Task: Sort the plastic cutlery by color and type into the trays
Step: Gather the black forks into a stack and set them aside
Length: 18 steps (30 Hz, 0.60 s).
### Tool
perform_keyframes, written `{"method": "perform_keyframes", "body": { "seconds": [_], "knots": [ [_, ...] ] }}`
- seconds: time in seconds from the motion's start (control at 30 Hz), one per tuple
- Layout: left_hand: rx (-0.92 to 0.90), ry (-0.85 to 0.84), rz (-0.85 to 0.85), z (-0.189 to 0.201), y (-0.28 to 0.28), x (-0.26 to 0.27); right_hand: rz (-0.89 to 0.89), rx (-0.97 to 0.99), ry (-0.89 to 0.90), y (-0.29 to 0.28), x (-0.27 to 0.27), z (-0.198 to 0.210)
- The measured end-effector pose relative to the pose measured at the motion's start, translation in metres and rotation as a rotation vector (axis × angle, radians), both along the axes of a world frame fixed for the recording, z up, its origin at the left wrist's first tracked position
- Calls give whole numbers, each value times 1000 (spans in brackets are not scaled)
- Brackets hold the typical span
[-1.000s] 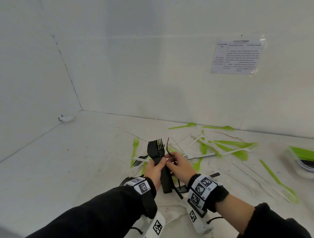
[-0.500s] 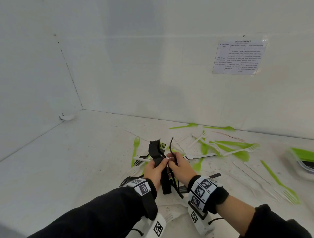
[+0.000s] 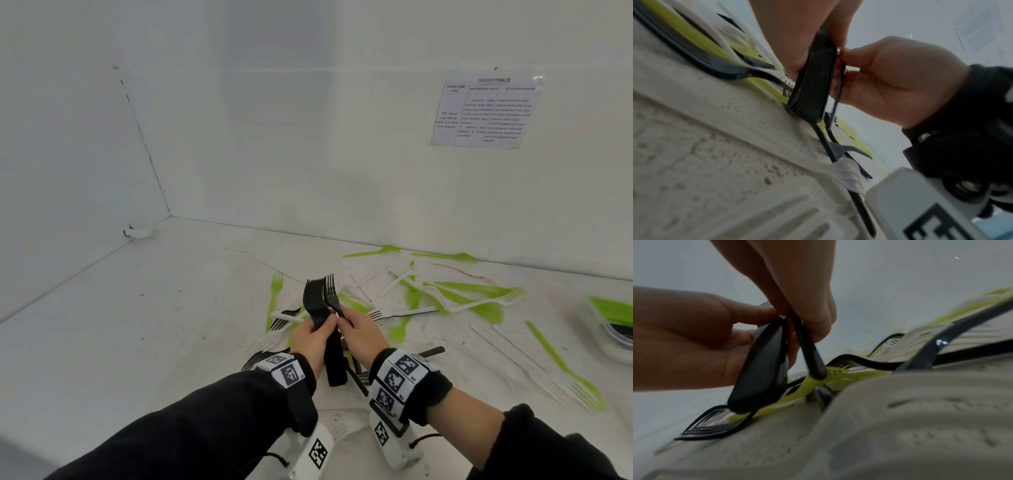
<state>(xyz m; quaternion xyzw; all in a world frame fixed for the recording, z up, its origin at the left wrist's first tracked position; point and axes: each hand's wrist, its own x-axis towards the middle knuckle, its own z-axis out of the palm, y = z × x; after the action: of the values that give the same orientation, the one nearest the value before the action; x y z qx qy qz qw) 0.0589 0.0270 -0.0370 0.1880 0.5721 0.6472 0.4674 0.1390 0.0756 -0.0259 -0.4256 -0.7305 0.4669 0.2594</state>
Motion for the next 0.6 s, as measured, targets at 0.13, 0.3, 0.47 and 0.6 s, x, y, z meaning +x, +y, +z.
{"method": "perform_keyframes", "body": {
  "seconds": [0.13,0.3,0.47,0.6],
  "knots": [
    [0,-15,6,1,0,-4,-158,-68,118,2,0,-3],
    [3,-57,-2,9,-2,-10,-140,46,40,4,-9,2],
    [-40,-5,51,12,-5,-20,-4,73,1,6,-18,4],
    [-36,-14,88,13,-11,-29,126,-6,-48,9,-28,8]
  ]
}}
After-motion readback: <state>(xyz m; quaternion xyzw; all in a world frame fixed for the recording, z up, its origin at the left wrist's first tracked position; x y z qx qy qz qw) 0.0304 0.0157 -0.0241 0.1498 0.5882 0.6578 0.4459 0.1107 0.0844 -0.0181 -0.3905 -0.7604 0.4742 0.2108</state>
